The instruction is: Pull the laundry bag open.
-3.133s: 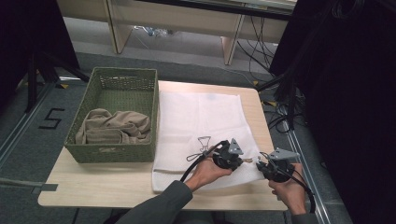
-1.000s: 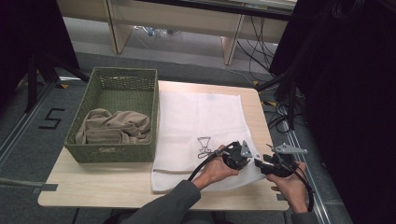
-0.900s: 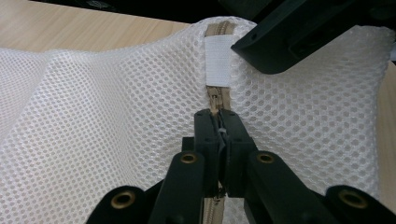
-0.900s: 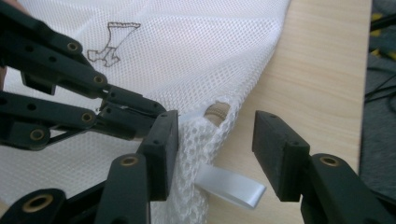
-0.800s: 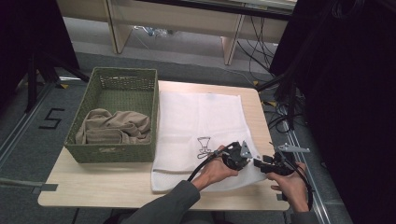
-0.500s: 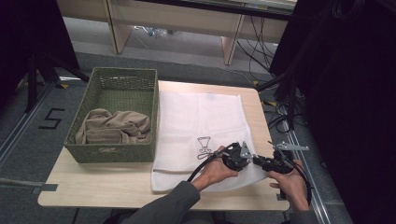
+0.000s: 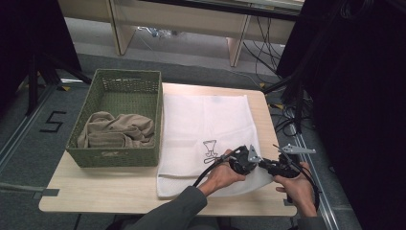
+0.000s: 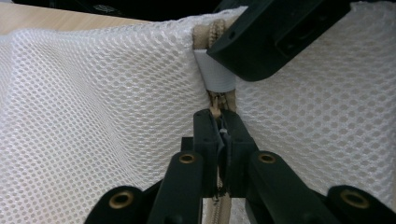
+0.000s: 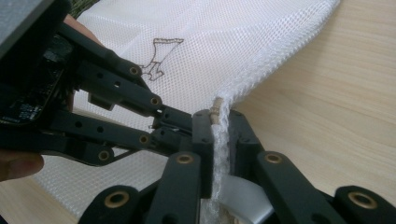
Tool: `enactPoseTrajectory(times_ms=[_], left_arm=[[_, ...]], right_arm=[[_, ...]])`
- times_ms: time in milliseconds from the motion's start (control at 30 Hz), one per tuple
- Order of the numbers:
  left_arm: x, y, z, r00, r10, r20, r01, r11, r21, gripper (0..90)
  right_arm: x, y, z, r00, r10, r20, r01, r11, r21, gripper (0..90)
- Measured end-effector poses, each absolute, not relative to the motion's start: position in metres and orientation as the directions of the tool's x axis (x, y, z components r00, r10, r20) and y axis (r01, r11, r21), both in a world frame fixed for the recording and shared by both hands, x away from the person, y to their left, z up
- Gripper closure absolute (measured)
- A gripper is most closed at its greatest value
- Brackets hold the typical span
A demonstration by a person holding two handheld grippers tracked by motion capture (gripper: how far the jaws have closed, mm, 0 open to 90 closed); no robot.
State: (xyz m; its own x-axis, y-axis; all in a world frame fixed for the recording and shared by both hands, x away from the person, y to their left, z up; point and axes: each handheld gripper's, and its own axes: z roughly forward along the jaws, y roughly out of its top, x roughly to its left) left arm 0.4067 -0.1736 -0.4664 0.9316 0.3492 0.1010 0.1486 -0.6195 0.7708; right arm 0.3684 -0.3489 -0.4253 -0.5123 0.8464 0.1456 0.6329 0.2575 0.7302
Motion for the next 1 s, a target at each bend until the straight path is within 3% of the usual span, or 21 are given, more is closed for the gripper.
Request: enactPoseTrajectory(times_ms=[400, 1000], left_arm=[[0.404, -0.172, -0.464, 0.932, 0.339, 0.130, 0.134, -0.655, 0.744, 86.9], [0.398, -0.160, -0.464, 0.934, 0.318, 0.163, 0.117, -0.703, 0.702, 86.9]], right_arm=[[0.368, -0.348, -0.424, -0.517, 0.852, 0.084, 0.620, 0.305, 0.723, 84.8], [0.369, -0.346, -0.426, -0.514, 0.854, 0.085, 0.631, 0.310, 0.711, 85.0]])
